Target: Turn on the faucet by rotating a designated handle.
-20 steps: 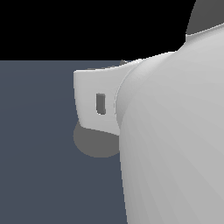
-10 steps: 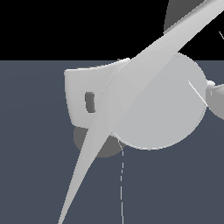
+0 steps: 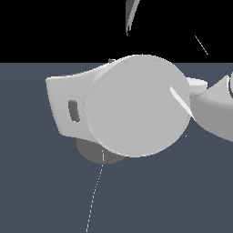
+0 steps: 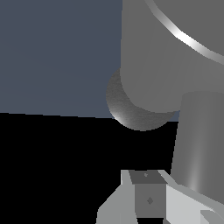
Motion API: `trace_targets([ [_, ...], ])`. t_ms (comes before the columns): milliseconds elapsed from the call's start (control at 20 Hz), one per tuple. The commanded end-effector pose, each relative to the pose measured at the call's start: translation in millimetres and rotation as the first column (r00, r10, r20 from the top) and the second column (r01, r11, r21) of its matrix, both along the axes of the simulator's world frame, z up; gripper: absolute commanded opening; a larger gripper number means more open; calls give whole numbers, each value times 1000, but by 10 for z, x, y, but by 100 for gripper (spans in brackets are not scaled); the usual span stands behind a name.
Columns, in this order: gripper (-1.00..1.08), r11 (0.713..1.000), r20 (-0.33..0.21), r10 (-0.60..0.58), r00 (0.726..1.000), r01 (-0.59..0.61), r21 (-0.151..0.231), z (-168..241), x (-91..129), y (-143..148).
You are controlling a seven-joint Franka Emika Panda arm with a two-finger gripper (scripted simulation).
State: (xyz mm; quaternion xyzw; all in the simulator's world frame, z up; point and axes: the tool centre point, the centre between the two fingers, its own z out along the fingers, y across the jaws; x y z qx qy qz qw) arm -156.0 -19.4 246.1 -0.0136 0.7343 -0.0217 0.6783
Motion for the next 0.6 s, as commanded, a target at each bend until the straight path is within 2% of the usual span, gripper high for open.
trace_targets([
  [0, -100, 998, 46, 42, 998, -44, 44, 260, 36, 360],
  [550, -100, 997, 77, 59, 995, -62, 42, 394, 37, 670],
])
